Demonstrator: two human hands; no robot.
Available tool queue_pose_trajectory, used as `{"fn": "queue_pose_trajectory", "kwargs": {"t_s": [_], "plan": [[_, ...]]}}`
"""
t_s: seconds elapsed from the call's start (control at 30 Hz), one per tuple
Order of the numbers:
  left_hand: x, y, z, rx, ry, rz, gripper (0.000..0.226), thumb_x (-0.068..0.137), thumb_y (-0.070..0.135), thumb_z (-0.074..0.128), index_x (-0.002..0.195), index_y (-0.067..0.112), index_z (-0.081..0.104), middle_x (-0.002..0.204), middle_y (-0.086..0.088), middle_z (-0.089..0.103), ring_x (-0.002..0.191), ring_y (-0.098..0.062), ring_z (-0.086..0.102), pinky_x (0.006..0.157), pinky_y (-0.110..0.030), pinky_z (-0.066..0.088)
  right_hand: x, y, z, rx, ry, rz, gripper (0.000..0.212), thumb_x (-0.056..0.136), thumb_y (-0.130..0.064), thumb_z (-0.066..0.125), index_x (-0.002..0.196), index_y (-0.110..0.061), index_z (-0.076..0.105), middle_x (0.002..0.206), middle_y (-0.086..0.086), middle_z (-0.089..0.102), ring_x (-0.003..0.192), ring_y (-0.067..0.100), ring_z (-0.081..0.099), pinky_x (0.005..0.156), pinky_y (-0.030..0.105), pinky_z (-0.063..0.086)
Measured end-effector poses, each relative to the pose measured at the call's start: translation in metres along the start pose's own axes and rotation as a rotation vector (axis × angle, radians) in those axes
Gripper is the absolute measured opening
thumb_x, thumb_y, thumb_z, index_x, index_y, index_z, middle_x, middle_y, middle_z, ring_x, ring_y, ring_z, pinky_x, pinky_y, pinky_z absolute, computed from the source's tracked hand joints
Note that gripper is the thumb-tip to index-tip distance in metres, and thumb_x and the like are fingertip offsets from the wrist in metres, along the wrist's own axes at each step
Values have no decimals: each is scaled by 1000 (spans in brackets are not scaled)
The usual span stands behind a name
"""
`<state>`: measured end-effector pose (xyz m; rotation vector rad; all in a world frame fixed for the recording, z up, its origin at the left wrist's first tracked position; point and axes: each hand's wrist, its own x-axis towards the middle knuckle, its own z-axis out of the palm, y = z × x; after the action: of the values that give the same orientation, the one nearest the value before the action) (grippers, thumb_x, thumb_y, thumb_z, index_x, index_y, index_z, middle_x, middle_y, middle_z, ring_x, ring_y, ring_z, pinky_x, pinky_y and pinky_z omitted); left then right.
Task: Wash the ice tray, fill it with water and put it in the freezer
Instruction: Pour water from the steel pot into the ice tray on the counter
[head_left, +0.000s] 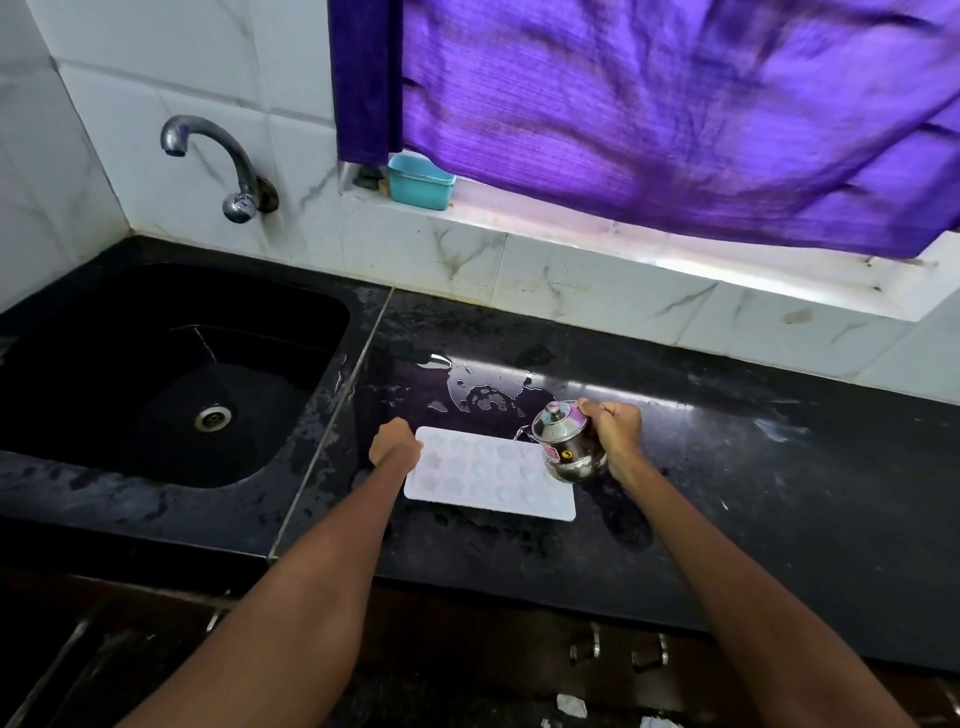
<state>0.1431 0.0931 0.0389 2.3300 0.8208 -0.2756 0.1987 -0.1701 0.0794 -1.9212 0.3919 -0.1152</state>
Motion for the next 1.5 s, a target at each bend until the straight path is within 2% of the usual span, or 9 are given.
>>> {"fn": "queue_pose_trajectory", "kwargs": {"t_s": [0.23,0.37,0.57,0.67,0.87,0.97,1.1,1.27,1.5], "plan": [[-1,1,-1,10,2,4,36,90,20,62,121,3,59,128,-16,60,120,-32,57,94,-37,49,-2,-3,-2,3,-2,-22,29,76,-21,70,56,-1,60,61,11,57,64,21,52,62,31,42],[-1,0,0,12,5,10,34,91,20,61,120,2,59,127,-17,60,119,-33,57,93,-37,49,-3,-5,-3,-12,-3,-30,31,77,-20,69,52,-7,58,58,8,57,64,21,53,61,33,43],[-2,0,0,10,3,16,32,91,20,61,118,2,61,125,-16,61,117,-32,59,92,-37,49,-5,-8,-5,-5,-11,-36,28,78,-19,69,56,-3,61,58,8,57,64,21,54,63,34,45],[-2,0,1,15,9,15,33,91,19,61,120,3,61,128,-17,60,120,-32,57,94,-37,48,-6,-7,-6,22,-22,-11,33,76,-20,70,49,-10,55,57,9,53,62,22,50,61,34,40],[-3,0,0,13,9,19,33,92,19,60,120,3,60,128,-16,60,119,-32,57,94,-37,48,-9,-9,-10,138,21,42,32,78,-13,68,49,-11,54,49,1,56,55,19,51,56,27,42],[-3,0,1,17,8,15,34,92,20,60,121,3,60,128,-16,59,120,-32,57,94,-37,48,-9,-10,-12,151,26,55,29,79,-12,67,54,-9,56,57,4,58,55,18,53,56,25,45],[-3,0,1,19,9,12,34,92,20,60,121,2,59,128,-16,60,119,-32,58,94,-37,48,-8,-6,-17,121,41,48,30,80,-12,67,53,-9,55,56,4,55,53,17,51,43,17,43],[-2,0,1,17,9,18,34,92,19,60,121,2,59,127,-17,60,119,-33,58,94,-37,48,-4,2,-21,59,42,48,28,78,-12,68,53,-7,57,57,8,55,63,22,53,61,32,46],[-2,1,1,30,13,18,33,92,18,59,121,1,58,126,-16,61,117,-32,59,92,-37,49,-2,4,-20,46,44,41,32,78,-12,68,49,-9,54,50,2,52,60,21,49,58,31,42]]}}
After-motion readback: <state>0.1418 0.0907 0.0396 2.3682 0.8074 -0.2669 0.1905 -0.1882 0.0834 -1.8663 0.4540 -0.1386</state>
